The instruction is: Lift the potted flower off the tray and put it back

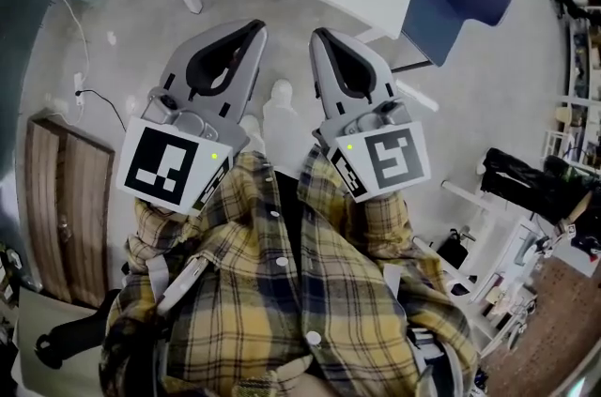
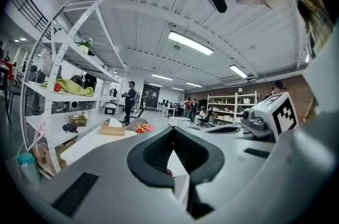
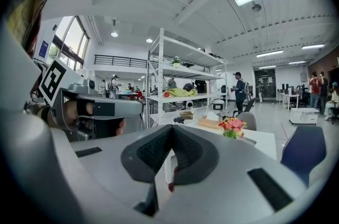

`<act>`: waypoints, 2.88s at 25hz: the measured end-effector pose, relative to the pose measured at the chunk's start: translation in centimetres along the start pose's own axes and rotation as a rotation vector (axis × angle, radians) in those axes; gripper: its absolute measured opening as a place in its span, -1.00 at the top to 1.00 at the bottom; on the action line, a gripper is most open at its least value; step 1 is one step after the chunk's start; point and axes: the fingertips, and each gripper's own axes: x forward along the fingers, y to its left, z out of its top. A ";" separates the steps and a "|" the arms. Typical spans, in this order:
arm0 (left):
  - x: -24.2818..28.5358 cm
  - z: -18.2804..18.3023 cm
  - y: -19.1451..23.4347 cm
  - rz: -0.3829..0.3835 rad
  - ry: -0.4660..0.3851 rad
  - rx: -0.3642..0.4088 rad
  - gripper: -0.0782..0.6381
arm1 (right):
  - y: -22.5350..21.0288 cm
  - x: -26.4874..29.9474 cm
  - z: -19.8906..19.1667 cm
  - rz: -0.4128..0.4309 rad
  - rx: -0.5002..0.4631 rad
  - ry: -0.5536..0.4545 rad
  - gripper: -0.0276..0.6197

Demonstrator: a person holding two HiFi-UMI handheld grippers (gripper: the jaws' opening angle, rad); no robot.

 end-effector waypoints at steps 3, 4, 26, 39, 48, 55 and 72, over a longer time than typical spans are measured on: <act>1.0 -0.1 1.4 -0.001 0.006 -0.005 0.76 | -1.1 1.5 0.0 -0.010 -0.006 0.006 0.92; 1.5 -0.1 1.8 -0.001 0.008 -0.004 0.76 | -1.5 2.0 0.0 -0.013 -0.006 0.006 0.92; 22.8 4.1 15.0 -0.002 -0.002 0.015 0.76 | -19.3 19.5 2.9 -0.027 -0.008 0.001 0.92; 32.2 5.3 15.9 -0.061 0.022 0.035 0.76 | -27.6 22.2 3.5 -0.072 0.012 0.000 0.92; 34.5 5.4 16.5 -0.127 0.042 0.042 0.76 | -29.4 22.5 3.5 -0.141 0.041 0.002 0.92; 36.3 5.3 18.1 -0.194 0.068 0.037 0.76 | -30.5 23.5 3.7 -0.229 0.071 0.002 0.92; 38.9 2.0 21.3 -0.263 0.144 0.007 0.75 | -31.0 25.4 0.8 -0.275 0.132 0.078 0.91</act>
